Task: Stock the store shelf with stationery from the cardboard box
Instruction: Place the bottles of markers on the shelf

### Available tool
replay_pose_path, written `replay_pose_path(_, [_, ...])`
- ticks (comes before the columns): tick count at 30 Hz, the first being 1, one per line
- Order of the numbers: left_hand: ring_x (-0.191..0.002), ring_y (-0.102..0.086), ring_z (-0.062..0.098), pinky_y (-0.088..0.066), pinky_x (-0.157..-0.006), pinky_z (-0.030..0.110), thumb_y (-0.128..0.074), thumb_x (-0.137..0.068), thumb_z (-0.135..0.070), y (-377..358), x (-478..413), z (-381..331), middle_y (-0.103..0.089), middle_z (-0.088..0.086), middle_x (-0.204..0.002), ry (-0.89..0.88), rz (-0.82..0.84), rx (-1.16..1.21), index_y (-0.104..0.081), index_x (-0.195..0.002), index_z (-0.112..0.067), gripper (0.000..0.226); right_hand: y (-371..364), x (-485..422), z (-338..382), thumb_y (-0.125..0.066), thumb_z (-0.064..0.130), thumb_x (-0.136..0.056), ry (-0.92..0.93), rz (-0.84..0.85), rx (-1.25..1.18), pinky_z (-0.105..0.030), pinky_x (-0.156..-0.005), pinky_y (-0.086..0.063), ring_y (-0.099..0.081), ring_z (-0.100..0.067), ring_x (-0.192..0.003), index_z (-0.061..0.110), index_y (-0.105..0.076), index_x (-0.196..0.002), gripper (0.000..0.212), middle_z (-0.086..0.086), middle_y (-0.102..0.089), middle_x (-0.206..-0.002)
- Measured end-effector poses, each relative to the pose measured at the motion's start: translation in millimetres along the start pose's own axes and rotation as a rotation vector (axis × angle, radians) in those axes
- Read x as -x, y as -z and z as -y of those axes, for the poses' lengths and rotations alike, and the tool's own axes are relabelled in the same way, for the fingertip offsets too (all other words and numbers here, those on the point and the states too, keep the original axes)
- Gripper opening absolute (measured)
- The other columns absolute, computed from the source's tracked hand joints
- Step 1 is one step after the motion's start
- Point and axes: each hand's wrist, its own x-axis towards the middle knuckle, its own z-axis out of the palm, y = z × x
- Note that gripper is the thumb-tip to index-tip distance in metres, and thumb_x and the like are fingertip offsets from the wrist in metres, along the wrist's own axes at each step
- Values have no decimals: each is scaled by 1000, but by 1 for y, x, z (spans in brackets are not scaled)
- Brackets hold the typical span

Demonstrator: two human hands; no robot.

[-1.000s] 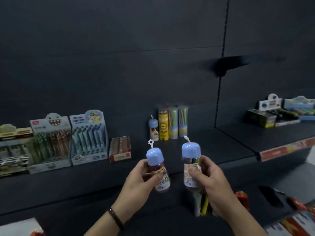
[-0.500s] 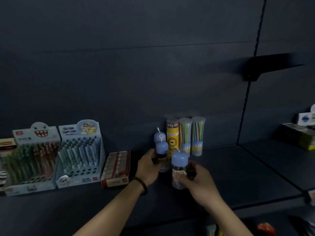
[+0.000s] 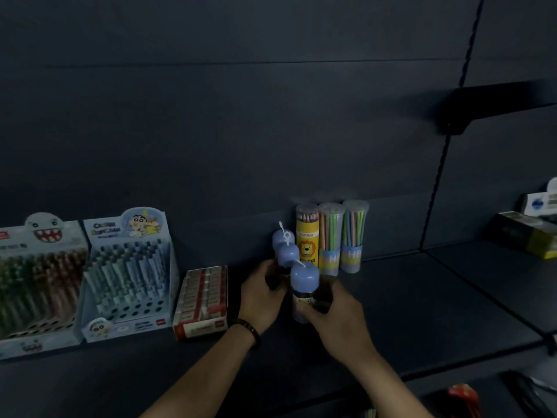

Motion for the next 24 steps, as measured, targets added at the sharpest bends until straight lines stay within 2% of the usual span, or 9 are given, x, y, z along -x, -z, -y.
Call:
replay_pose_path(2, [-108, -65, -9, -50, -90, 14, -72, -97, -28, 5, 2, -2, -72, -21, -118, 29, -18, 33, -64, -128, -34, 33, -4, -2, 1, -83, 28, -90, 7, -17, 11, -12, -81, -55, -69, 8, -102, 41, -63, -114, 34, 25, -74, -105])
replay_pose_path(6, [-108, -61, -13, -45, -84, 1, -58, -99, -6, 16, 8, 0, -69, -21, -117, 26, 22, -52, -60, -130, -33, 41, -11, -8, 3, -84, 27, -90, 10, -31, 40, -14, -81, -56, -69, 8, -99, 34, -66, -113, 30, 19, -76, -103])
replay_pose_path(9, [-108, -61, -8, -41, -81, -3, -58, -99, -5, 17, 11, 2, -67, -20, -117, 13, 82, -131, -59, -131, -30, 42, -14, -11, 2, -85, 26, -88, -1, -36, 33, -17, -83, -58, -70, 6, -99, 32, -67, -113, 31, 17, -76, -104])
replay_pose_path(13, [-96, -56, -18, -41, -77, -4, -60, -100, -8, 17, 15, 1, -63, -23, -109, 1, 125, -169, -59, -126, -31, 35, -17, -9, 1, -85, 31, -88, -16, -51, 48, -19, -84, -59, -71, 7, -99, 30, -67, -117, 35, 17, -76, -105])
replay_pose_path(17, [-99, -58, -10, -40, -78, -5, -61, -99, -6, 24, 19, -6, -62, -21, -111, -7, 152, -186, -58, -129, -27, 37, -16, -7, 3, -86, 32, -86, -35, -32, 73, -21, -88, -60, -70, 8, -102, 30, -66, -122, 41, 18, -76, -108])
replay_pose_path(20, [-97, -57, -14, -40, -78, -4, -64, -98, -6, 34, 33, -14, -63, -17, -110, -43, 169, -212, -58, -124, -27, 34, -15, 2, 10, -90, 33, -82, -59, -24, 96, -17, -90, -57, -68, 9, -106, 31, -63, -128, 53, 20, -74, -113])
replay_pose_path(24, [-94, -61, -6, -44, -76, 3, -66, -98, -19, 50, 64, -28, -66, -13, -103, -167, 250, -322, -63, -110, -30, 17, -5, 34, 23, -87, 38, -85, -110, -99, 141, -6, -82, -49, -64, 12, -104, 36, -61, -124, 47, 21, -70, -111])
